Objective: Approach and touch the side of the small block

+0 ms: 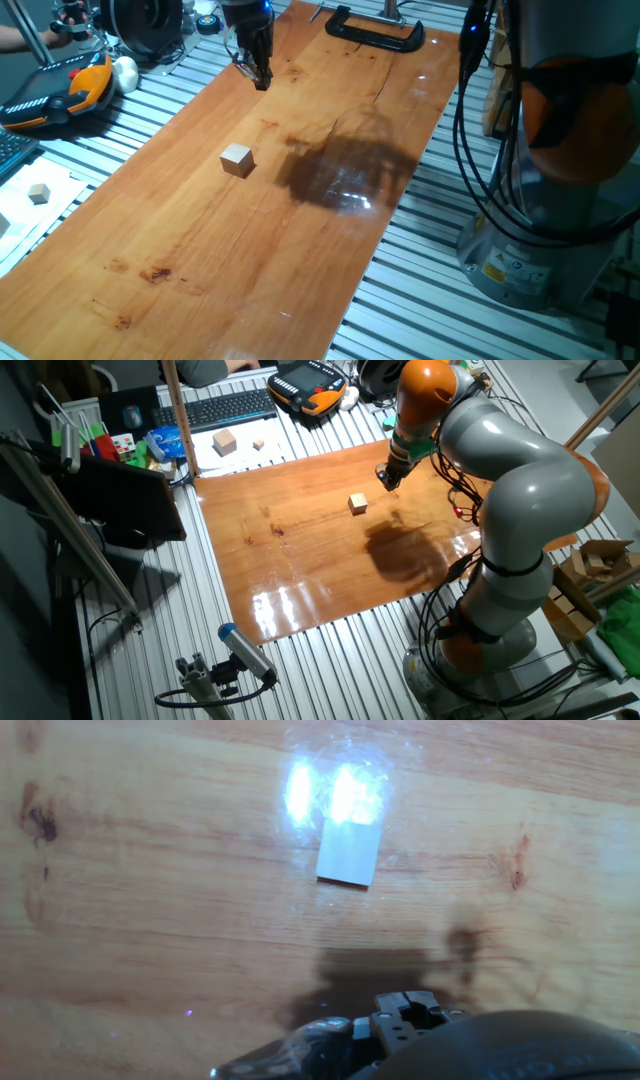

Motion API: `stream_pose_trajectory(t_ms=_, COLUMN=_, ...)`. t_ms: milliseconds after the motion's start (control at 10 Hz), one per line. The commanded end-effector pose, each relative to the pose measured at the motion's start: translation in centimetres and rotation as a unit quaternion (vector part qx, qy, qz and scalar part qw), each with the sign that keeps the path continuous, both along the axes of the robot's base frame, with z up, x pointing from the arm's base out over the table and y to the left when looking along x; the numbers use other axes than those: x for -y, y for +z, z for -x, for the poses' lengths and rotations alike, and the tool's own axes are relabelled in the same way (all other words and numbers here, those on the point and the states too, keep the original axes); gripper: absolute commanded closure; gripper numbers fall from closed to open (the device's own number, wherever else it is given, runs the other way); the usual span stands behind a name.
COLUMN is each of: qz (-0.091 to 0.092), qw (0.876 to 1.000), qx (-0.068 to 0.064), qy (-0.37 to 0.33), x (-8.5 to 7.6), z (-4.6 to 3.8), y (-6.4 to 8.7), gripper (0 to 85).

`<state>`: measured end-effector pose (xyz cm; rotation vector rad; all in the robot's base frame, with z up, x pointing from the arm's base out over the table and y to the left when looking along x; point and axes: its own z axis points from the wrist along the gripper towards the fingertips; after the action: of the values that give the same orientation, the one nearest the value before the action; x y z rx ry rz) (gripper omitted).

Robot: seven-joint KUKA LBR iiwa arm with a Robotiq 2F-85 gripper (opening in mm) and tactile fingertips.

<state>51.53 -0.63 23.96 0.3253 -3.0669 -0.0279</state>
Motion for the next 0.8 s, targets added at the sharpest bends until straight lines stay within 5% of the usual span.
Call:
stream_pose_trajectory(t_ms=0, qz=0.0, qw=1.0, qx=-0.001, qy=0.004, x=-0.02, z=0.01, y=0.0, gripper=84.3)
stream_pose_trajectory(t_ms=700, qz=0.02, qw=1.0, qx=-0.006, qy=0.015, x=-0.45, z=-0.03, y=-0.05, gripper=84.3)
